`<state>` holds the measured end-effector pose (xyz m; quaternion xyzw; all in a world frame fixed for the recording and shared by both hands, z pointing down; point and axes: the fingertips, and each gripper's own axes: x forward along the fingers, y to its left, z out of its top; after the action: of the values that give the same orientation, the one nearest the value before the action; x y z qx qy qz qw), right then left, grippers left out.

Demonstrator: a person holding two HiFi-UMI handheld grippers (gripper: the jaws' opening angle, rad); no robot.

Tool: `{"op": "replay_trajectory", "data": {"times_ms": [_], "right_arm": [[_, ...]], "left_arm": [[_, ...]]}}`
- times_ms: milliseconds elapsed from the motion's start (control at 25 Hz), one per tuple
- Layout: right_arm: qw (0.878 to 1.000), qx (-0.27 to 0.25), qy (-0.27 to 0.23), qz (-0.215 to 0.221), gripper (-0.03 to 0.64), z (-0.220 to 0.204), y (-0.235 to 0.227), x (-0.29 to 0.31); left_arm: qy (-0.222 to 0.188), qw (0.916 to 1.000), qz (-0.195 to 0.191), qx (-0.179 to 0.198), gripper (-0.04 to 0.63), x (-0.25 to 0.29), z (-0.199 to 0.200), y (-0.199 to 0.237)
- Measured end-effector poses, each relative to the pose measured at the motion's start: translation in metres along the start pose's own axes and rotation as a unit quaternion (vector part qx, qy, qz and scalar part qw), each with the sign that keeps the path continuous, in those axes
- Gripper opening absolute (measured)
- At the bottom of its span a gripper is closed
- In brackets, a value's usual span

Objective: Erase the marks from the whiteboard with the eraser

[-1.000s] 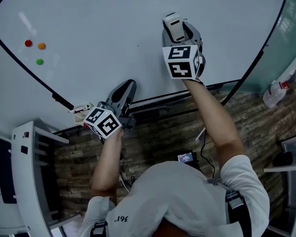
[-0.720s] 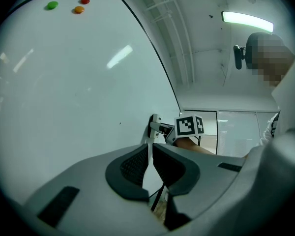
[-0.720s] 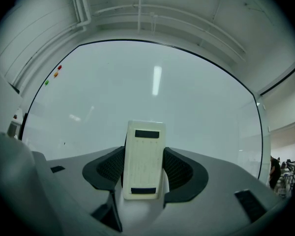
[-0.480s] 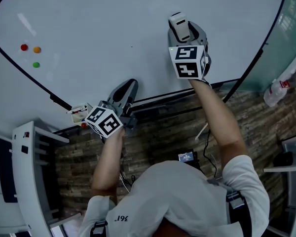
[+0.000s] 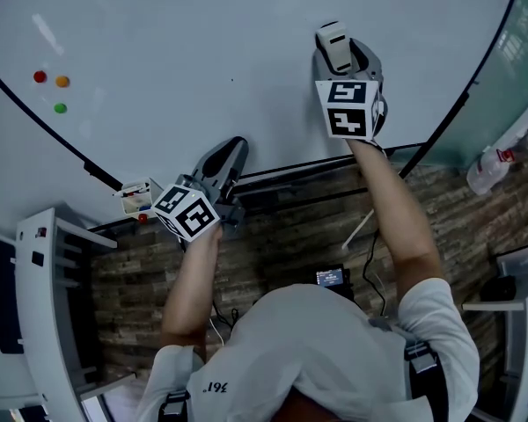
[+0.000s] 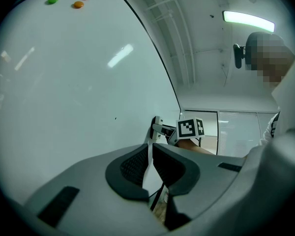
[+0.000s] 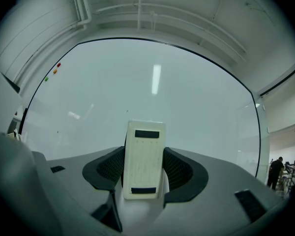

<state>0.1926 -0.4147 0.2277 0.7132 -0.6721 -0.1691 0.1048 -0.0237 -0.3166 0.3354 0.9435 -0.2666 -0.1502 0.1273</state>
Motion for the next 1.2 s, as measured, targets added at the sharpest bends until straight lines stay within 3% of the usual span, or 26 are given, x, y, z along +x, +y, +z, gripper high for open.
{"op": "replay_trajectory", "data": {"times_ms": [440,720,1200], "right_arm": [[0.998,-0.013,0.042,-0.038,0.259,-0.029,-0.041,-0.003],[0.997,0.013,0.052,-0.061,0.259,-0.041,-0.059,-0.014],[1.0,-0.006,0.02,0.014,0.259,-0.008,0.041,-0.028]], "left_arm": [[0.004,1.0,0.0,-0.004,0.035,0.001,-0.004,-0.004],[0.005,1.0,-0.006,-0.003,0.035,-0.001,-0.008,-0.003],[0.002,1.0,0.0,-0.009,0.035,-0.029,-0.002,0.009]]}}
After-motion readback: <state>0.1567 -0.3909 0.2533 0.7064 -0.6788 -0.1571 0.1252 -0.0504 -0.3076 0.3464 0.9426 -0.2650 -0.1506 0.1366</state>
